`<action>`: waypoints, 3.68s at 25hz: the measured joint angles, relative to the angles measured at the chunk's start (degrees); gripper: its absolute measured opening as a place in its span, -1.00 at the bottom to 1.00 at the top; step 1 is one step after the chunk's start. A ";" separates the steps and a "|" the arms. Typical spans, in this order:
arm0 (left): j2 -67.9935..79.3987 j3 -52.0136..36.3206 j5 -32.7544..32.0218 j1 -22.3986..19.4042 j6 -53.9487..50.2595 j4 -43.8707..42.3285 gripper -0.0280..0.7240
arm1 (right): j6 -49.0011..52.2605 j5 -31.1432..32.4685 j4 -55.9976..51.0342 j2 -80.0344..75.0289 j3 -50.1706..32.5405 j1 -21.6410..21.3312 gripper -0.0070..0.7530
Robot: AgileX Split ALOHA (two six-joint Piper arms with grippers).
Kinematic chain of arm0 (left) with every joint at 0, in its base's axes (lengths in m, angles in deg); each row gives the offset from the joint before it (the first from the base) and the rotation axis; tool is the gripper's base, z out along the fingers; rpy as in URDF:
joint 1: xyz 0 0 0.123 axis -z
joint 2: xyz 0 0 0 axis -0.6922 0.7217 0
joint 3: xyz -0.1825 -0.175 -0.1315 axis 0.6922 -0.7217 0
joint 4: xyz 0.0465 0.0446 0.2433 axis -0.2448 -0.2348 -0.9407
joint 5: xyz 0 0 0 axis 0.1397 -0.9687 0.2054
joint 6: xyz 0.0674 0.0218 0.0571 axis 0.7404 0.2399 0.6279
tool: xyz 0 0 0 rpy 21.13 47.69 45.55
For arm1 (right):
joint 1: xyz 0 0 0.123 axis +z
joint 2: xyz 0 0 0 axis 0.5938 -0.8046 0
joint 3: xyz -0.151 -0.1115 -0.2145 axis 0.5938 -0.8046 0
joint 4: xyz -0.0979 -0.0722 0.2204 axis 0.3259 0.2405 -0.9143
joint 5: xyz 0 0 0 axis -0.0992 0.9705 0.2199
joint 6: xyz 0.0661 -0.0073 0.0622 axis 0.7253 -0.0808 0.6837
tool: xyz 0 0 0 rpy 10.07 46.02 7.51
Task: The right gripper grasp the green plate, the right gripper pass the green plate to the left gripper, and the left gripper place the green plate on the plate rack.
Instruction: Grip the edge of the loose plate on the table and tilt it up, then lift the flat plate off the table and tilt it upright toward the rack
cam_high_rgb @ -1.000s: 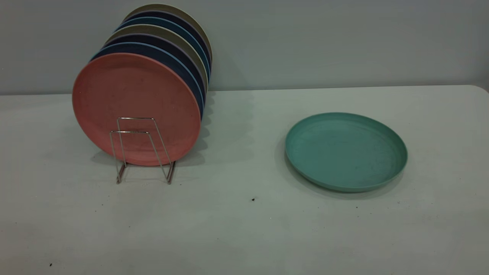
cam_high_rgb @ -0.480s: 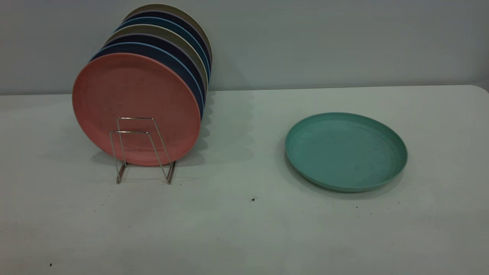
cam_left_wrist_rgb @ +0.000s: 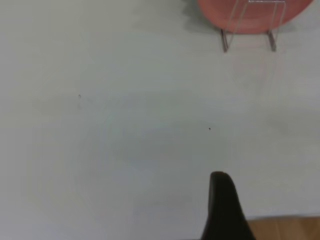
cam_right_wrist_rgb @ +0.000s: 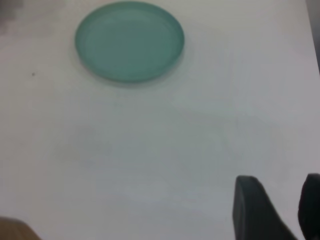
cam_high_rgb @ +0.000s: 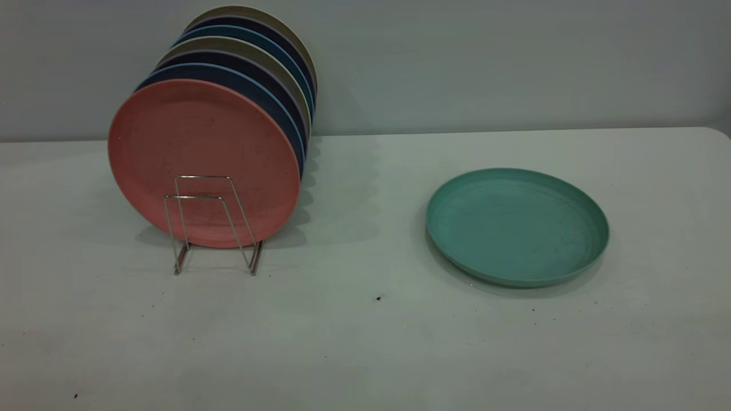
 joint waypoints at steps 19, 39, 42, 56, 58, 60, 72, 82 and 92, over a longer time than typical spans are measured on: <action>68.47 25.23 22.12 0.00 6.29 8.58 0.44 | -14.72 -27.67 -16.35 -58.83 12.48 0.00 0.41; 110.43 39.40 39.22 19.83 35.75 46.49 0.45 | -53.80 -29.64 -60.30 -111.60 30.16 -7.04 0.41; 114.08 40.43 40.44 21.18 37.09 47.61 0.45 | -53.80 -26.65 -60.25 -117.66 35.61 -10.76 0.41; 116.29 40.62 42.71 21.39 37.31 52.47 0.45 | -53.83 -20.50 -60.35 -139.55 54.57 -14.79 0.36; 116.29 40.62 42.82 21.39 37.31 52.47 0.45 | -53.83 -20.16 -60.43 -140.82 55.80 -14.73 0.31; 116.29 40.62 43.39 21.39 37.31 52.47 0.45 | -53.83 -19.90 -60.56 -141.79 56.74 -14.43 0.28; 117.46 40.76 44.99 21.39 37.31 53.75 0.45 | -57.31 -23.25 -61.87 -143.75 58.69 -10.13 -0.91; 121.04 41.08 45.27 21.39 37.31 62.99 0.45 | -64.76 -8.67 -64.51 -143.80 61.22 -10.13 -0.95; 123.54 41.10 45.85 21.54 43.77 76.38 0.45 | -67.15 -4.93 -66.33 -142.03 61.35 -8.42 -0.94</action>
